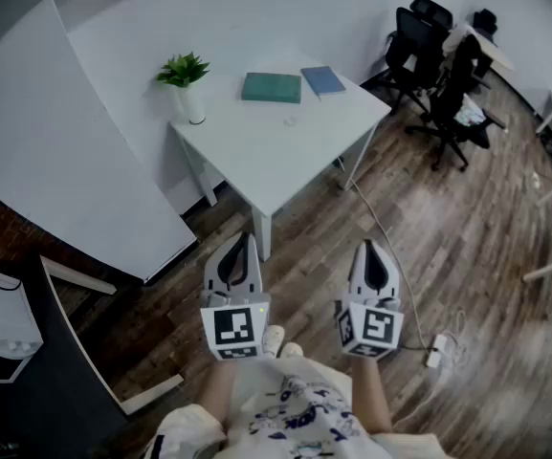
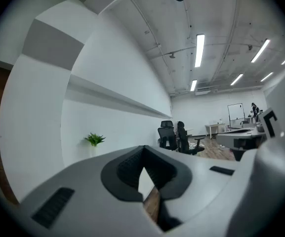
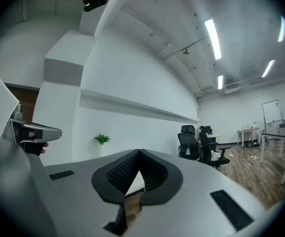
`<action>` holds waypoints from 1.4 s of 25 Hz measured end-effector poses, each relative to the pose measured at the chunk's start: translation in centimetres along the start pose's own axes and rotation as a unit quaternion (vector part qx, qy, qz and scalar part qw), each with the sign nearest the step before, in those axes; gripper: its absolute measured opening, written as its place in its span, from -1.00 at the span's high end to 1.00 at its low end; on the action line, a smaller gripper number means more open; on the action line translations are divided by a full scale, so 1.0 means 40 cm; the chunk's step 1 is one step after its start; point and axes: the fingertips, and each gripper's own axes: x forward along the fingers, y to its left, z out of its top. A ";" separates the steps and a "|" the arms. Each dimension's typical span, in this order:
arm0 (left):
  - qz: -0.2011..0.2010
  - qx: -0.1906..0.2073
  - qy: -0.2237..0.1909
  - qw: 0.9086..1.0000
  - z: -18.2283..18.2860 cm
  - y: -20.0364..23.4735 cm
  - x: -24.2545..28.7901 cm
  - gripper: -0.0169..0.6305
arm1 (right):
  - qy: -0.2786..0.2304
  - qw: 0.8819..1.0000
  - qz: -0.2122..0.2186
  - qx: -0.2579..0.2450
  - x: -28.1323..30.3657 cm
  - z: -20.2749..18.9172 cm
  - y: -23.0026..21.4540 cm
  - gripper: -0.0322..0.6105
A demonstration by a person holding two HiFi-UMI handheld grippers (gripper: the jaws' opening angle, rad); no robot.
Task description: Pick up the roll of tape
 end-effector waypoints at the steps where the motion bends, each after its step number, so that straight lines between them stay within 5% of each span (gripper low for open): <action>1: 0.000 0.003 0.001 1.000 -0.002 0.000 0.003 0.95 | -0.003 1.000 0.003 -0.003 0.003 -0.001 -0.001 0.90; 35: -0.026 0.024 0.034 0.999 -0.062 0.086 0.292 0.95 | 0.020 0.999 -0.029 0.018 0.259 -0.060 -0.031 0.89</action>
